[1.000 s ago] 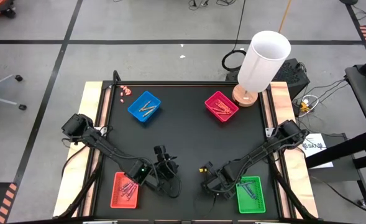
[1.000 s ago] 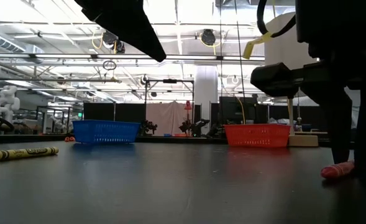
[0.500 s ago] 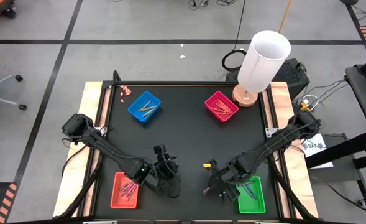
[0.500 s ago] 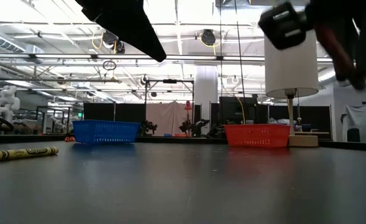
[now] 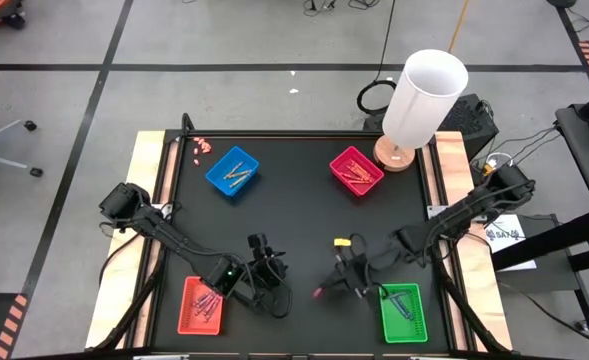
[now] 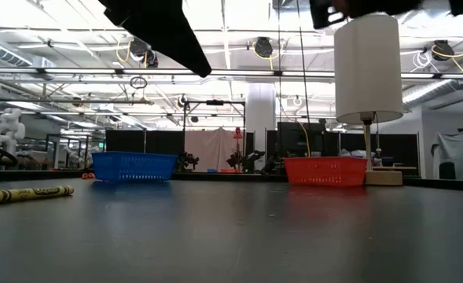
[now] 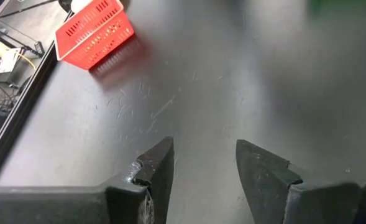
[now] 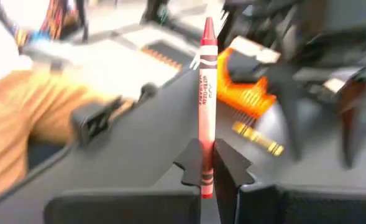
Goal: Sort crayons
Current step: Put the red crayon into the orange bin
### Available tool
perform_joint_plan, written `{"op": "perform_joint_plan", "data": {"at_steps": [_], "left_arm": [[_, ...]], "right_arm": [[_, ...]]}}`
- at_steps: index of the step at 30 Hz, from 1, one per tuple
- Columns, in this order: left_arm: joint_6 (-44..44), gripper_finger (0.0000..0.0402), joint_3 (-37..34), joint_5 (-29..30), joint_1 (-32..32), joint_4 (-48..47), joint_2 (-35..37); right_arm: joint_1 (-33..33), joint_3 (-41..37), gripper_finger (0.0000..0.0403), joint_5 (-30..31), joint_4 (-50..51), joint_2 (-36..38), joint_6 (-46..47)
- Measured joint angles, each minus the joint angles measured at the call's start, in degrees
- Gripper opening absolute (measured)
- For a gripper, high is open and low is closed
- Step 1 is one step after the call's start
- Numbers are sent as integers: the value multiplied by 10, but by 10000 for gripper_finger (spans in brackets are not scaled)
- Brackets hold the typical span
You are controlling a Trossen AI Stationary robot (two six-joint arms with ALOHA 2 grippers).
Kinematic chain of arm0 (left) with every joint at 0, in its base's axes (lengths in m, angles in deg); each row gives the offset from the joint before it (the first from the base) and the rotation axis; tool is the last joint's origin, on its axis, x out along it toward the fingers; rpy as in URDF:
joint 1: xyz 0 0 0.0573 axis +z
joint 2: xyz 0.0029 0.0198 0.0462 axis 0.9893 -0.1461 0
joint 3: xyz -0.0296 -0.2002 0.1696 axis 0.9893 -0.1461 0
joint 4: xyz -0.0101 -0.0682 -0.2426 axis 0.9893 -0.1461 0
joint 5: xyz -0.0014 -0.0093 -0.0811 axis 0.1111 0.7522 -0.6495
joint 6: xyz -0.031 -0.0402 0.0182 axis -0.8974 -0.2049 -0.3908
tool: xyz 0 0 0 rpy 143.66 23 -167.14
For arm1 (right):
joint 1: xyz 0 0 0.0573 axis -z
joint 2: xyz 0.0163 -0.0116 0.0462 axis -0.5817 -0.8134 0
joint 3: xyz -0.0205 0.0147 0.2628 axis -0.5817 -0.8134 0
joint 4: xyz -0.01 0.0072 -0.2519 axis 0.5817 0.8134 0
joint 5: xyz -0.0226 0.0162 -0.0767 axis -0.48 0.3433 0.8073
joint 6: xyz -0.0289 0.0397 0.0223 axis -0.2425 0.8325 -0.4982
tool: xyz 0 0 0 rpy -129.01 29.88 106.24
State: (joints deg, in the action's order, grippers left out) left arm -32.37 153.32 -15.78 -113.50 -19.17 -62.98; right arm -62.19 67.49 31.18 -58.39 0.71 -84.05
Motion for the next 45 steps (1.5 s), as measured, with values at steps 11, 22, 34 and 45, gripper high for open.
{"op": "perform_joint_plan", "data": {"at_steps": [11,22,34,45], "left_arm": [[2,171,0,0,0,13,0],[5,171,0,0,0,23,0],[16,171,0,0,2,28,0],[16,171,0,0,4,28,0]], "right_arm": [[46,-45,0,30,-173,1,59],[40,-46,0,44,-162,1,5],[40,-46,5,44,-159,1,-201],[40,-45,6,45,-159,1,-390]]}}
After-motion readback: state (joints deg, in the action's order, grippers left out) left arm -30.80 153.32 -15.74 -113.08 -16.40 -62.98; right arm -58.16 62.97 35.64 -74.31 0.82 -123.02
